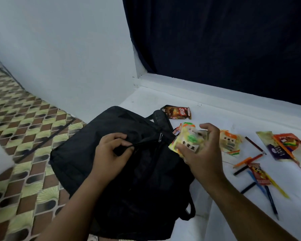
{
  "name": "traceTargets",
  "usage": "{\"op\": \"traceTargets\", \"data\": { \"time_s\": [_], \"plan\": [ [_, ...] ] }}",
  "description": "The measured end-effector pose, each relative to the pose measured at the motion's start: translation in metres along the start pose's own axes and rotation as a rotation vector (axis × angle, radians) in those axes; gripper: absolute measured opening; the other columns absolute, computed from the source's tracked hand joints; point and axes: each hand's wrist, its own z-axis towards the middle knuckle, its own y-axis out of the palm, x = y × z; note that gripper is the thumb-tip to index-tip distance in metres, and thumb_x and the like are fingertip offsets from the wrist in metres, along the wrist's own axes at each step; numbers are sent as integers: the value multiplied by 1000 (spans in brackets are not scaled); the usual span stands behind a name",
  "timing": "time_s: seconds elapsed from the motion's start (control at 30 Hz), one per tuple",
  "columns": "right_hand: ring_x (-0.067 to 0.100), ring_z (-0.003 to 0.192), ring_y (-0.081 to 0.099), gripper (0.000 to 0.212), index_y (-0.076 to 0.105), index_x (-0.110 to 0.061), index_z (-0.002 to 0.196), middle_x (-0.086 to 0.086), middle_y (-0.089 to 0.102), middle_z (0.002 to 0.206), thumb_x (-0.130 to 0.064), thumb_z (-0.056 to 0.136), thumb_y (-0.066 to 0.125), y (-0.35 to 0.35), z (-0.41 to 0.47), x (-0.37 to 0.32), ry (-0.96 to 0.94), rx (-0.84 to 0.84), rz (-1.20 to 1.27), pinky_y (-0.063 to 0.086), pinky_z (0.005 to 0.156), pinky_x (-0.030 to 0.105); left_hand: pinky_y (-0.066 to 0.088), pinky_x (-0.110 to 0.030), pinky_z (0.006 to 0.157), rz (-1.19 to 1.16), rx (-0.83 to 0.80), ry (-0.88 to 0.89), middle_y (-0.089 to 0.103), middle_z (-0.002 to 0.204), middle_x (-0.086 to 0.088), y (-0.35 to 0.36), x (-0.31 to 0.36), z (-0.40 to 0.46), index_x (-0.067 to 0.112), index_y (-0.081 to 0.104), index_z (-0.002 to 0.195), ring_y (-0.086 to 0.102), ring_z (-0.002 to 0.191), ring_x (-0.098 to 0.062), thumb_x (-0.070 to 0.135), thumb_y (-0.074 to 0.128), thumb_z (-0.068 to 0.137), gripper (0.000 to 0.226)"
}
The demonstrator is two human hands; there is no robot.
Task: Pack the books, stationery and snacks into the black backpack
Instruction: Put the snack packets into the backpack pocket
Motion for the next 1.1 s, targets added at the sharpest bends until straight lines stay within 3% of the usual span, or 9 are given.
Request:
{"op": "traceTargets", "data": {
  "time_s": [0.07,0.2,0.37,0.47,0.53,0.6,0.77,0.93,1.1],
  "plan": [
    [-3,80,67,68,42,-31,112,-15,61,97,-12,68,90,14,-10,-12,11,-157,5,53,58,16,43,-24,94,33,24,-2,65,97,16,-5,3,-1,31,77,80,57,102,-11,22,88,75,16],
    [-4,79,65,53,52,-31,102,-13,66,88,-25,67,91,37,-20,-15,12,-458,-155,51,60,14,50,-20,77,-43,-21,-5,69,80,9,-14,9,-1,29,77,79,65,81,-10,17,87,76,15],
    [13,87,72,59,58,-28,120,-1,73,101,-24,70,89,56,-29,-3,293,-684,-48,61,81,40,51,-17,70,-161,-74,-103,73,76,5,-23,18,3,25,78,78,67,73,-10,12,84,80,14],
    [19,95,73,64,46,-27,131,4,70,113,-2,81,78,65,-38,-5,457,-545,242,62,81,40,53,-20,68,-183,-123,-101,73,75,3,-27,21,4,20,78,79,69,72,-16,13,82,82,9],
    [12,97,72,67,43,-30,131,-1,65,120,2,82,76,72,-47,0,395,-391,278,61,82,33,52,-19,67,-181,-142,-94,73,74,2,-27,23,5,20,78,79,68,71,-16,14,82,83,8],
    [6,97,71,71,41,-32,132,-6,61,125,-2,79,80,75,-55,4,348,-415,242,58,81,24,52,-19,66,-179,-144,-101,73,73,3,-27,24,6,19,78,78,68,69,-13,14,82,82,8],
    [2,84,59,80,46,-29,145,-12,59,106,-28,76,85,66,-48,13,39,-567,-398,47,72,14,52,-21,64,-175,-172,-112,73,73,2,-25,24,8,18,78,78,67,67,-13,16,81,83,6],
    [10,99,58,58,63,-26,127,-7,61,108,-44,75,82,78,-45,12,-58,-562,-540,48,79,25,51,-28,65,-218,-166,-130,71,72,-1,-22,29,6,17,77,77,67,70,-22,15,79,85,9],
    [24,111,56,40,61,-22,118,-1,54,118,-45,85,66,105,-38,14,-183,-620,-781,50,80,32,54,-38,71,-260,-160,-86,71,73,-1,-20,34,8,17,76,75,66,73,-23,13,79,84,10]
  ]
}}
